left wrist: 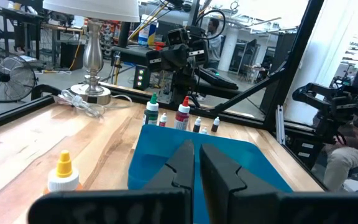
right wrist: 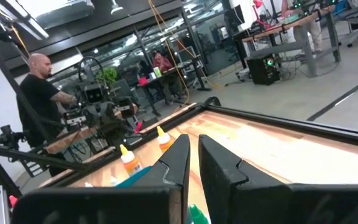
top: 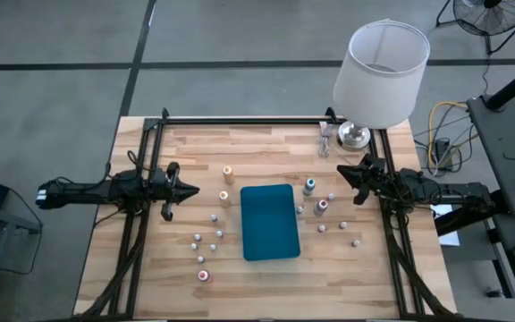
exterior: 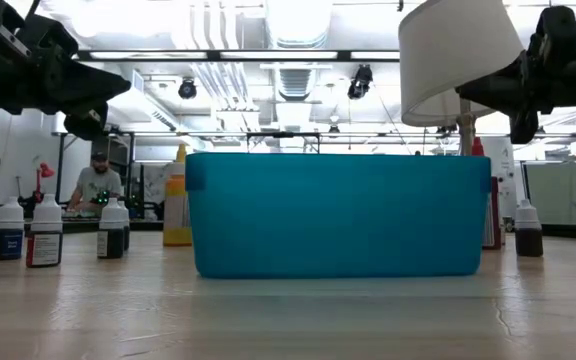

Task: Pick & Place food coloring
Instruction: Put the large green food coloring bottle into the blue bin

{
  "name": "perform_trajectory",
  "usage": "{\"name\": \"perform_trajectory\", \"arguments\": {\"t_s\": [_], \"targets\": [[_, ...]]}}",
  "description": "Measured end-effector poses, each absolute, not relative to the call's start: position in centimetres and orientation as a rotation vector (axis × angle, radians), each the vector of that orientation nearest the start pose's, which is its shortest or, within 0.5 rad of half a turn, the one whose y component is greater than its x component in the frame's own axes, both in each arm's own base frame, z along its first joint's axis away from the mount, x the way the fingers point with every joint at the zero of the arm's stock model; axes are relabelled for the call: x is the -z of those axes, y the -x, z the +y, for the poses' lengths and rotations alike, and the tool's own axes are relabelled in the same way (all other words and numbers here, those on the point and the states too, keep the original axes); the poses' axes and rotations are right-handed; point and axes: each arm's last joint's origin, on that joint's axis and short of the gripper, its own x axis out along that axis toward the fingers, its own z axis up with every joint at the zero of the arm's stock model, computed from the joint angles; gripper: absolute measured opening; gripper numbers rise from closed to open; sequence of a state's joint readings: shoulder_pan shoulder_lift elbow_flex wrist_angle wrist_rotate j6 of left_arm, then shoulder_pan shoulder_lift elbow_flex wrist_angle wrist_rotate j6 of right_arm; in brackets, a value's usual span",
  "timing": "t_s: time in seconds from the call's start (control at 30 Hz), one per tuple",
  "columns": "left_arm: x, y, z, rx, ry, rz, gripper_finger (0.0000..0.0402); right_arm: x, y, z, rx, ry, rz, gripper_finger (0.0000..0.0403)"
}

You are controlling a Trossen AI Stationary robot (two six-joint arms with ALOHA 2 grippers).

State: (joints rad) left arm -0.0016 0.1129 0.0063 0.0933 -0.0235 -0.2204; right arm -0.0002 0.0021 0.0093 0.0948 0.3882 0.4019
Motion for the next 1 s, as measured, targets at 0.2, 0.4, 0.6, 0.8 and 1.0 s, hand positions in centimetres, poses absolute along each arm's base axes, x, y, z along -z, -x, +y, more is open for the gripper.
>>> {"name": "perform_trajectory", "arguments": {"t_s": [0.2,0.4,0.6,0.8,1.0], "targets": [[-16.54,-10.44,0.05,-0.023,0.220,0.011,0.0000,-17.55,-9.47,-1.09,0.359,-0.416,-0.177,0.0029],[-16.55,-10.44,0.05,-0.023,0.220,0.011,0.0000,-17.55,-9.46,-1.09,0.359,-0.416,-0.177,0.0029],[-16.54,-10.44,0.05,-0.023,0.221,0.011,0.0000,-17.55,-9.46,-1.09,0.359,-0.415,-0.177,0.0029],[-16.54,-10.44,0.05,-0.023,0.220,0.011,0.0000,-17.55,-9.47,-1.09,0.359,-0.415,-0.176,0.0029],[-16.54,-10.44,0.05,-0.023,0.220,0.011,0.0000,-17.44,-9.48,-1.09,0.362,-0.412,-0.165,0.0028]]}}
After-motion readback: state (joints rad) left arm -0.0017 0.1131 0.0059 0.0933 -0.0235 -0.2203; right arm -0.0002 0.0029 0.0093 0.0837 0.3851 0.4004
